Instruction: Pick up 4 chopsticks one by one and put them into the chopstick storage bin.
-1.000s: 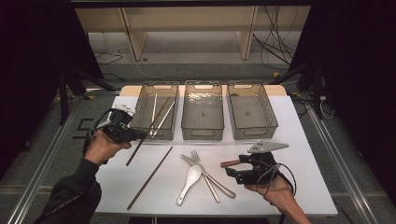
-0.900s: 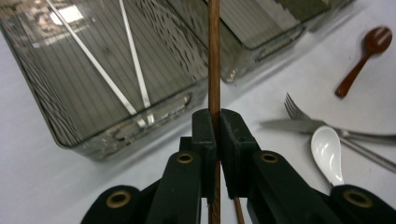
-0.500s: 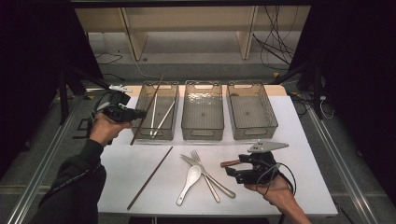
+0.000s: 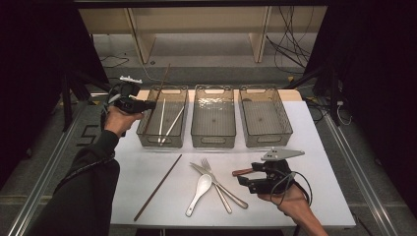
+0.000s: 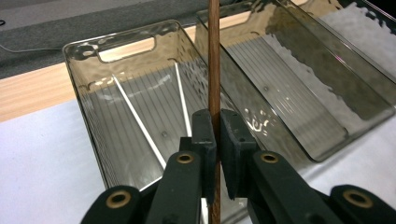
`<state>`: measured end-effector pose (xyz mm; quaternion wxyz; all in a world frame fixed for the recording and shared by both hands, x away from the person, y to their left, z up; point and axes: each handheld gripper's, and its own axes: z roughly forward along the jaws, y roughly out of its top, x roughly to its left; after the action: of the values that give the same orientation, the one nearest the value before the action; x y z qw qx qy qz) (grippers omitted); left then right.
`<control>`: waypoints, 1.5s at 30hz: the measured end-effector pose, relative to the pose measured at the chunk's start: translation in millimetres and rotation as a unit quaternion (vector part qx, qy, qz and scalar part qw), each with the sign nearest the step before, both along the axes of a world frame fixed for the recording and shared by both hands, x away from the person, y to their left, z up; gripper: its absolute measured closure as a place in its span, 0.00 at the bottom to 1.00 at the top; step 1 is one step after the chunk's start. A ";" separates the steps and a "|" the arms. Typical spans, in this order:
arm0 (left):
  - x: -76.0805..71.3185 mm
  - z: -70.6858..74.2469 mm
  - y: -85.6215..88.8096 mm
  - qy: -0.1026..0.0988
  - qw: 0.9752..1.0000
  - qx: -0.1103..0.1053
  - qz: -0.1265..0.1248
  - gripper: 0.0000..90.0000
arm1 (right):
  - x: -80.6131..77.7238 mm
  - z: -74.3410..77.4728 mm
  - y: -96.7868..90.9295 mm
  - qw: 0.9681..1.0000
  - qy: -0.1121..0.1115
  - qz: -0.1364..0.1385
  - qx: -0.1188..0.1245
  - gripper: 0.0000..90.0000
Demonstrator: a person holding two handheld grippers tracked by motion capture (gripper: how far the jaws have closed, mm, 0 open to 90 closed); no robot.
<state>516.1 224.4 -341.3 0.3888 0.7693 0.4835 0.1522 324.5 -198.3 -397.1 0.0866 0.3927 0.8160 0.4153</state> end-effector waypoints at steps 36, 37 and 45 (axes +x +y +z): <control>39.7 -44.6 -4.7 0.019 0.999 0.044 0.025 0.93 | 1.0 -0.7 -0.7 1.000 0.003 0.002 0.003 0.33; 40.0 -46.1 -5.3 0.021 0.998 0.044 0.026 0.93 | 0.9 -0.4 -0.7 1.000 0.004 0.002 0.003 0.33; 39.3 -52.1 -2.1 0.035 0.998 0.043 0.033 0.83 | 0.4 -0.7 -0.2 1.000 0.004 0.002 0.002 0.33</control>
<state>555.4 222.3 -393.4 0.3328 0.7738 0.5151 0.1587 324.9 -198.5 -397.8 0.0818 0.3929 0.8162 0.4156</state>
